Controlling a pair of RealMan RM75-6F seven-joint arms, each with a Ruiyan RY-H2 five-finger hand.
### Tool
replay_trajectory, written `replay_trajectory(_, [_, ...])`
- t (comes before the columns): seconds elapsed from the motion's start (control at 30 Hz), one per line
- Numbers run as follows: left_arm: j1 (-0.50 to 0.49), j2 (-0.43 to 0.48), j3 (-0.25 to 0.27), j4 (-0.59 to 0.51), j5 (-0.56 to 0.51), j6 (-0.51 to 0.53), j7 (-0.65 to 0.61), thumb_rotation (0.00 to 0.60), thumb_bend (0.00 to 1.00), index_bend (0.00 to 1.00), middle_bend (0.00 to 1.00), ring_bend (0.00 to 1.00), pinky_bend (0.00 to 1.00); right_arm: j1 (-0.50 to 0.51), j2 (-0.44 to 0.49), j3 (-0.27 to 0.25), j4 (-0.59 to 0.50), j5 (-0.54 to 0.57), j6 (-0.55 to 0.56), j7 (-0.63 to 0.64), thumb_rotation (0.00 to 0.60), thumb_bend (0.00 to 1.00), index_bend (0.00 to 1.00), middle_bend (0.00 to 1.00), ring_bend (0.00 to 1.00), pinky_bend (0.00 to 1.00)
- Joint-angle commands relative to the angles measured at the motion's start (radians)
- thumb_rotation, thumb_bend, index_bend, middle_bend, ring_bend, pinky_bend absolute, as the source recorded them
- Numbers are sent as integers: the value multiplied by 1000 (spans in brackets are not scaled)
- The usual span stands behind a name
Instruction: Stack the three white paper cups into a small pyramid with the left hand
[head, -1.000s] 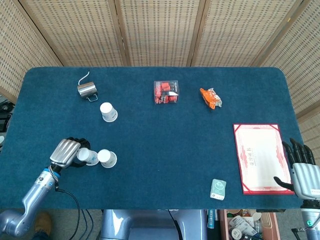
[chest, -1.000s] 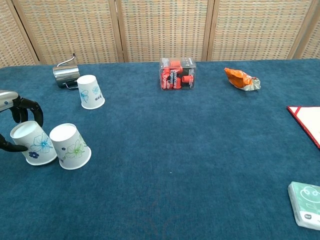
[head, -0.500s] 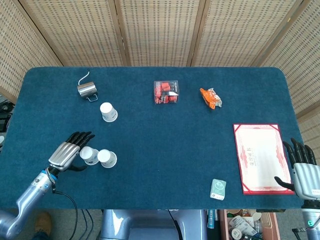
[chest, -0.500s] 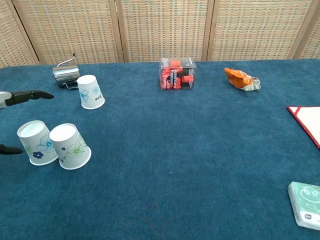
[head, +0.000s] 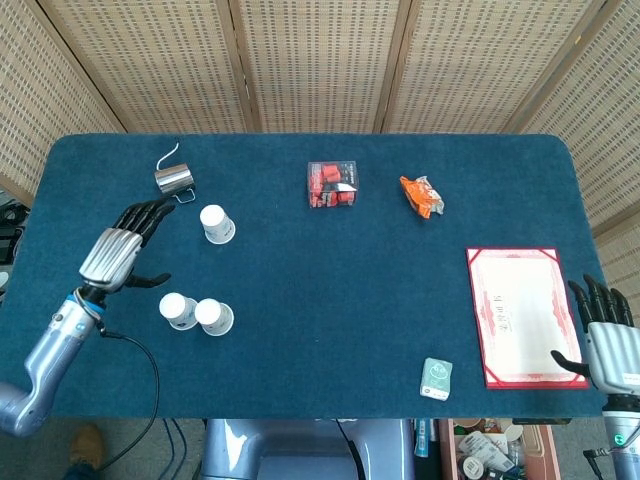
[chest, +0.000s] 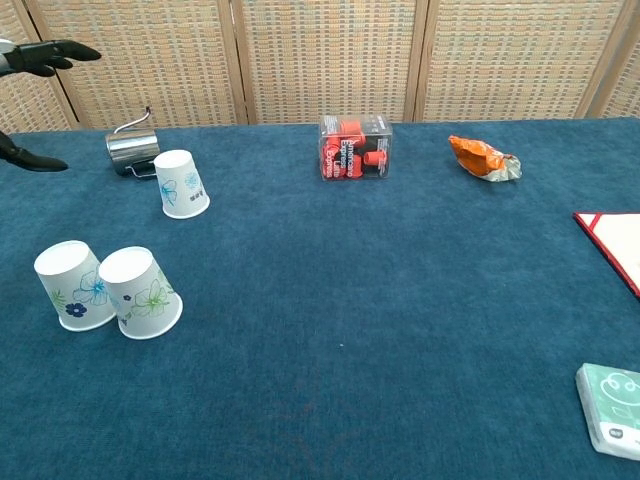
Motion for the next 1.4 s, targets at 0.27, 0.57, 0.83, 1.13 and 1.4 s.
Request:
replay_trajectory(0.27, [-231,-246,-74,365,-263,-358,127,600,212,0,0,0,54,6,-8,12,39,-6,15,1,600,0,0,0,0,0])
replay_trajectory(0.57, [-301,-333,-87,492,-314,-446,144,600,217,0,0,10,74,5,-6,16,40,-5,24,3,600,0,0,0,0,0])
replay_trajectory(0.83, [-350,-424,-105,606,-387,-455,217,600,217,72,133,190,225,7,-8,21,51,19,8,3,600,0,0,0,0,0])
replay_trajectory(1.13, [-372,-514,-128,694,-411,-398,255,600,217,311,367,384,390,8,-8,30,64,39,-2,12,600,0,0,0,0,0])
replay_trajectory(1.4, [-378,-558,-148,730,-426,-357,283,600,217,410,446,453,433,10,-9,31,72,46,-11,23,600,0,0,0,0,0])
